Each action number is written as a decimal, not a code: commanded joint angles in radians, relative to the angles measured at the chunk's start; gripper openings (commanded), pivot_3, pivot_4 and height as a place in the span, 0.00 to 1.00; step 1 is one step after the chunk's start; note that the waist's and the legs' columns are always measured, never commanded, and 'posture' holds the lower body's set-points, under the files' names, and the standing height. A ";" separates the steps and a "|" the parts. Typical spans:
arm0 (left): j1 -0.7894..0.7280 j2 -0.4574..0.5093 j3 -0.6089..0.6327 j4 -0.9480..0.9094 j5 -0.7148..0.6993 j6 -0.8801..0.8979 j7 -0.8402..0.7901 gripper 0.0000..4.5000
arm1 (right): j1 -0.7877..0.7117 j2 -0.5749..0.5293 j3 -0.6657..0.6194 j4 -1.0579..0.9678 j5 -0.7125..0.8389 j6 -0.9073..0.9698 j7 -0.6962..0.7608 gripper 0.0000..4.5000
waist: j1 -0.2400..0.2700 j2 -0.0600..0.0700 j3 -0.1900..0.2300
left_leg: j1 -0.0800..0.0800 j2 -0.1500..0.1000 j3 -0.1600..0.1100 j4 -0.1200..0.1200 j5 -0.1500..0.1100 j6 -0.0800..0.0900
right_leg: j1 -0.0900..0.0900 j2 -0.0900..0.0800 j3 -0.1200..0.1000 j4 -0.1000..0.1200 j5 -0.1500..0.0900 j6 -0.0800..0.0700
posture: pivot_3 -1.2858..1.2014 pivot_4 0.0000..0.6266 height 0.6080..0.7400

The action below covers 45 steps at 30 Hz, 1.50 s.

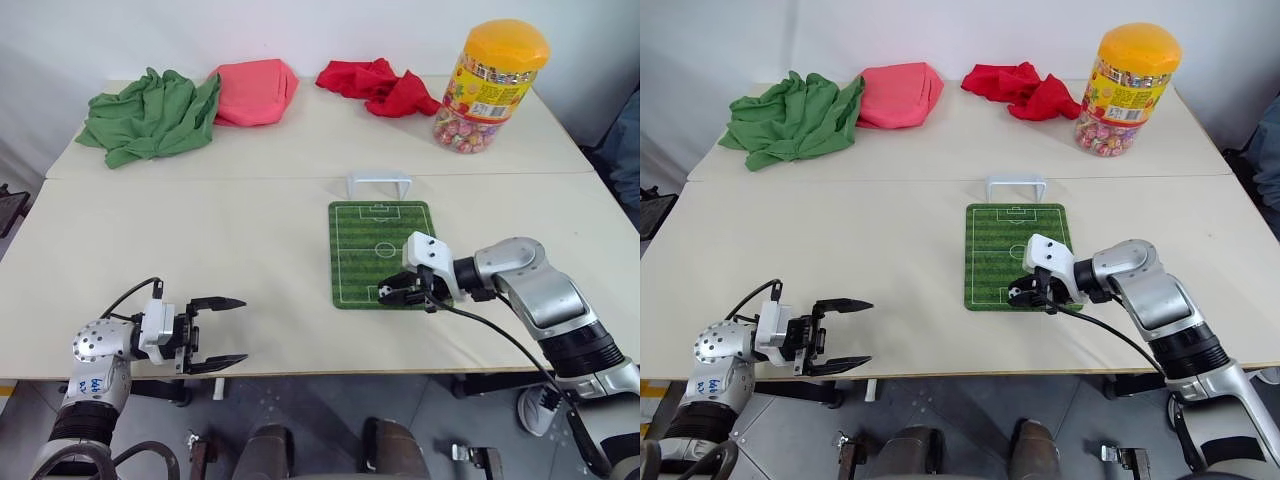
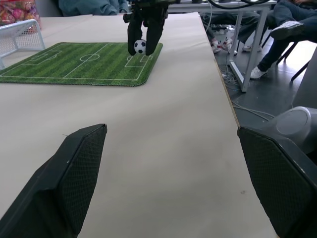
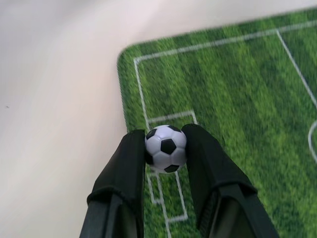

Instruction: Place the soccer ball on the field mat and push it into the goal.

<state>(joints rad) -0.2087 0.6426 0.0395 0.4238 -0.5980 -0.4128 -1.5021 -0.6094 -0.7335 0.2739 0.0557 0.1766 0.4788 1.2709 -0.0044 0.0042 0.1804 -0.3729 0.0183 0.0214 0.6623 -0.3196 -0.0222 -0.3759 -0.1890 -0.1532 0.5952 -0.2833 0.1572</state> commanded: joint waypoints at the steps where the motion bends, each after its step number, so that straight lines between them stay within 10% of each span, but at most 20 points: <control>1: 0.008 0.004 0.012 -0.032 -0.009 0.004 -0.102 1.00 | -0.020 -0.019 -0.001 0.036 -0.017 -0.043 0.023 0.19 | 0.000 0.000 0.000 | 0.000 0.000 0.000 0.000 0.000 0.000 | 0.000 0.000 0.000 0.000 0.000 0.000 | 0.52 0.24 1.00; 13: -0.009 -0.014 0.016 -0.028 -0.006 0.021 -0.082 1.00 | -0.032 0.004 0.012 0.080 -0.052 -0.076 0.030 0.19 | 0.000 0.000 0.000 | 0.000 0.000 0.000 0.000 0.000 0.000 | 0.000 0.000 0.000 0.000 0.000 0.000 | 0.52 0.24 1.00; 25: -0.023 -0.029 0.015 -0.020 -0.001 0.025 -0.070 1.00 | -0.019 -0.008 -0.003 0.012 -0.034 -0.048 0.040 0.99 | 0.000 0.000 0.000 | 0.000 0.000 0.000 0.000 0.000 0.000 | 0.000 0.000 0.000 0.000 0.000 0.000 | 0.52 0.24 1.00; 34: -0.036 -0.038 0.020 -0.012 -0.005 0.035 -0.078 1.00 | -0.065 -0.014 -0.124 -0.085 0.065 -0.025 0.019 0.95 | 0.000 0.000 0.000 | 0.000 0.000 0.000 0.000 0.000 0.000 | 0.000 0.000 0.000 0.000 0.000 0.000 | 0.52 0.24 1.00; 45: -0.054 -0.052 0.027 0.002 -0.012 0.044 -0.083 1.00 | 0.120 -0.086 -0.172 -0.205 0.145 -0.044 0.068 0.21 | 0.002 -0.001 0.000 | 0.000 0.001 0.001 0.000 -0.001 0.000 | 0.000 0.001 0.000 -0.001 0.000 0.000 | 0.52 0.24 1.00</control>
<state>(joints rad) -0.2569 0.5899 0.0421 0.4340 -0.5975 -0.3694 -1.5018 -0.4908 -0.8063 0.1128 -0.1188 0.3121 0.4697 1.3321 -0.0026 0.0034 0.1807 -0.3727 0.0190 0.0223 0.6625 -0.3209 -0.0222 -0.3756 -0.1881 -0.1527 0.5941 -0.2832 0.1572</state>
